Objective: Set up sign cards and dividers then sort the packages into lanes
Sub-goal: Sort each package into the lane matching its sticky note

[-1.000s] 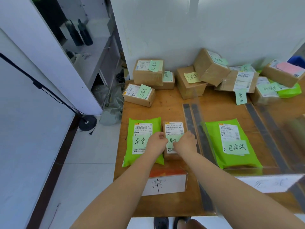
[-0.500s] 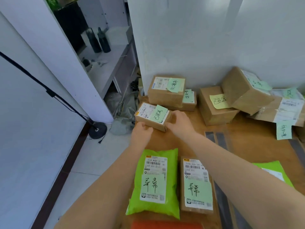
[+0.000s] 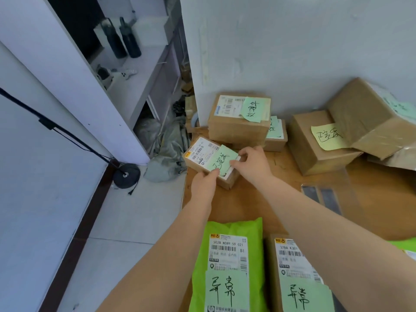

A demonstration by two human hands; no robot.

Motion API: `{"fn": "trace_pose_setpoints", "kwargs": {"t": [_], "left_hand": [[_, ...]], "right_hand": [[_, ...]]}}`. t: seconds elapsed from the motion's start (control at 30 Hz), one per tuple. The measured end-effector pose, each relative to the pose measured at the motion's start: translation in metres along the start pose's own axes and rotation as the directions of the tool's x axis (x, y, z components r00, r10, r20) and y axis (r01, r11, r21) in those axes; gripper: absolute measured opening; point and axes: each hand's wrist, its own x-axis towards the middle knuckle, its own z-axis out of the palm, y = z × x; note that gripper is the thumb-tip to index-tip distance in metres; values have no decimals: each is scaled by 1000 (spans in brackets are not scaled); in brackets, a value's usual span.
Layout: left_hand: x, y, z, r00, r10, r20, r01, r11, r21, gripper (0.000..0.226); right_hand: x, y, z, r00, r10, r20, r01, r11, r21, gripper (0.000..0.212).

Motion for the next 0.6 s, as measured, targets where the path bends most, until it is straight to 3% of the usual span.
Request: {"fn": "trace_pose_setpoints", "kwargs": {"t": [0.13, 0.33, 0.6], "left_hand": [[-6, 1, -4, 998, 43, -41, -43, 999, -19, 27], [-48, 20, -25, 946, 313, -81, -308, 949, 69, 27], [-133, 26, -35, 890, 447, -89, -448, 894, -2, 27]], "right_hand": [[-14, -3, 10, 1000, 15, 23, -17, 996, 93, 39], [-51, -25, -5, 998, -36, -45, 44, 980, 196, 52], [-131, -45, -53, 993, -33, -110, 70, 932, 356, 44]]}}
